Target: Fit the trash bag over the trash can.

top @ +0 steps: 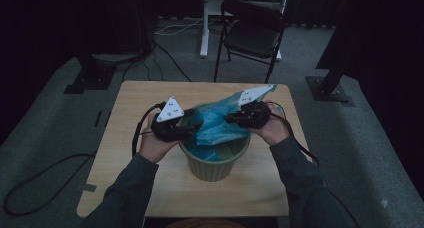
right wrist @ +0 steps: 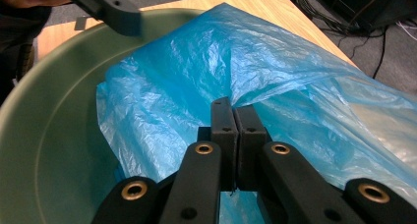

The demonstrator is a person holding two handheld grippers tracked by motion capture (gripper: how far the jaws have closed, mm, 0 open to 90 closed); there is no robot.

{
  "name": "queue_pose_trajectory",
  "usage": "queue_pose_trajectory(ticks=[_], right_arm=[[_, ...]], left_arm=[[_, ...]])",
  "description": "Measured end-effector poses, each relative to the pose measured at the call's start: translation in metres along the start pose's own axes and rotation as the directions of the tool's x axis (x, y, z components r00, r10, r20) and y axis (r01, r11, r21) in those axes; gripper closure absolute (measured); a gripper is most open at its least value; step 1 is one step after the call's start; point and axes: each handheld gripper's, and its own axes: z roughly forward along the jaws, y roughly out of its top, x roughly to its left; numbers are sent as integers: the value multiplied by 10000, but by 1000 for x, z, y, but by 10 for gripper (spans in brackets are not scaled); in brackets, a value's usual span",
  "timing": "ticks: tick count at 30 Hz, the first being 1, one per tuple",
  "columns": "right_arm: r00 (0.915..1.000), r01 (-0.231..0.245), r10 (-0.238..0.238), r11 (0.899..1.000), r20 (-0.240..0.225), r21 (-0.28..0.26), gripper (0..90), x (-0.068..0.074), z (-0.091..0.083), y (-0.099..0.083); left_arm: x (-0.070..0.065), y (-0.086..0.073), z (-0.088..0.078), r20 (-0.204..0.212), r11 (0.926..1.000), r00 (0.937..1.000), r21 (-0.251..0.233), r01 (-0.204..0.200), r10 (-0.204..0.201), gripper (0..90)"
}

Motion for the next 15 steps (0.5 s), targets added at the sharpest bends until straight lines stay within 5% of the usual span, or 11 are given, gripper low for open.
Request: queue_pose_trajectory(ticks=[9,15], right_arm=[[9986,387,-389,9992,-350,-76,893,8,-1,2],[9977,502,-500,9987,-455,32,876,9,-3,1]], left_arm=[[-10,10,21,-80,9976,9987,486,-495,500,511],[-12,9,24,-131,9943,9973,795,-710,722,840]])
